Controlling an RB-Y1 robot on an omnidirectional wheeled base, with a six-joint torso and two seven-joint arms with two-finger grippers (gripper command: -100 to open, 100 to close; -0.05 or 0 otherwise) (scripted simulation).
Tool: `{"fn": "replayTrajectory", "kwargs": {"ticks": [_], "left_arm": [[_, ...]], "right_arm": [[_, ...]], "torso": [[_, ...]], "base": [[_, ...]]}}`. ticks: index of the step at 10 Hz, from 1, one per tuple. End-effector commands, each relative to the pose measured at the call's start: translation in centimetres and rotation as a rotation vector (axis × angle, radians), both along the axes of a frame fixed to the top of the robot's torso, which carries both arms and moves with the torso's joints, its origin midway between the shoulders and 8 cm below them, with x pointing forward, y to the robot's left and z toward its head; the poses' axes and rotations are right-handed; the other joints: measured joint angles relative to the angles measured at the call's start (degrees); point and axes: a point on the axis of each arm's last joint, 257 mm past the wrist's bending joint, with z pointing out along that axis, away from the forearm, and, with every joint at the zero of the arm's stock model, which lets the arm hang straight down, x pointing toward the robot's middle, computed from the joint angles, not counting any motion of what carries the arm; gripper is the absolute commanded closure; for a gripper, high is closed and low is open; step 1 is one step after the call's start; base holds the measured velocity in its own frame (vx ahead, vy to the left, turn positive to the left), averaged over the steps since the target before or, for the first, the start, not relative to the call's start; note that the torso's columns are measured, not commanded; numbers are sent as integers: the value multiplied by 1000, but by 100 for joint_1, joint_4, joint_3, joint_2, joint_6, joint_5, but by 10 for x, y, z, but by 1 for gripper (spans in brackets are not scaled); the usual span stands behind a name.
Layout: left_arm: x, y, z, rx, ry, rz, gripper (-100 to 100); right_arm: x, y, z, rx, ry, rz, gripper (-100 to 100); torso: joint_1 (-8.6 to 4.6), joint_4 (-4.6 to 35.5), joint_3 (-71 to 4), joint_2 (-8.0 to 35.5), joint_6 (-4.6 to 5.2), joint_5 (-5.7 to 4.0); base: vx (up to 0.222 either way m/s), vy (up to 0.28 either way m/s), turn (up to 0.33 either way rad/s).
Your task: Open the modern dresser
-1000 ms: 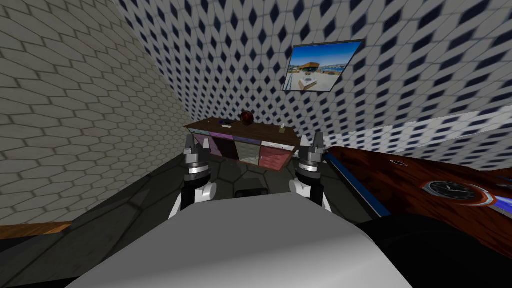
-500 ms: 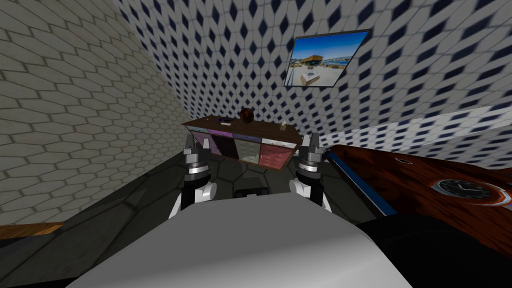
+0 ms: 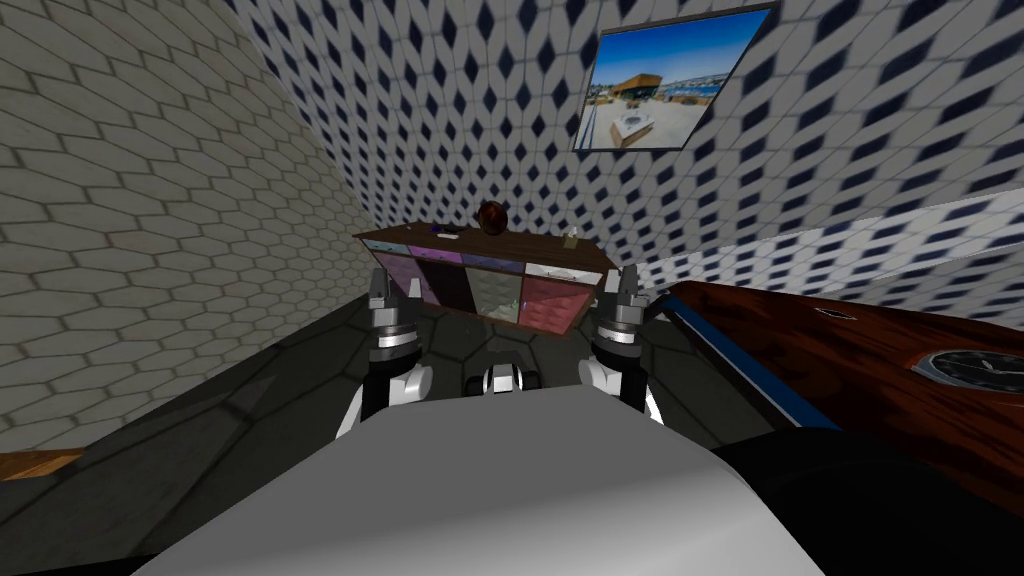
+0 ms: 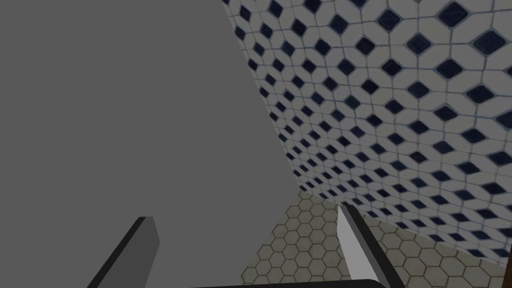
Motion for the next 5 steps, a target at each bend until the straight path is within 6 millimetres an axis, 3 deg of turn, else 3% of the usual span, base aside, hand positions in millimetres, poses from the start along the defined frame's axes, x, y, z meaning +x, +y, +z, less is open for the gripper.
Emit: {"fn": "replayTrajectory", "kwargs": {"ticks": [1,5], "left_arm": [[3,-6,-10,58,16,-19,-100],[12,-12,-43,142,48,-28,-100]], "right_arm": [[0,0,0,0,0,0,0],[0,0,0,0,0,0,0]], "torso": [[1,55,-115,49,0,0],[-3,75,-153,59,0,-1]], "base": [[64,2,-13],[125,0,-28]]}}
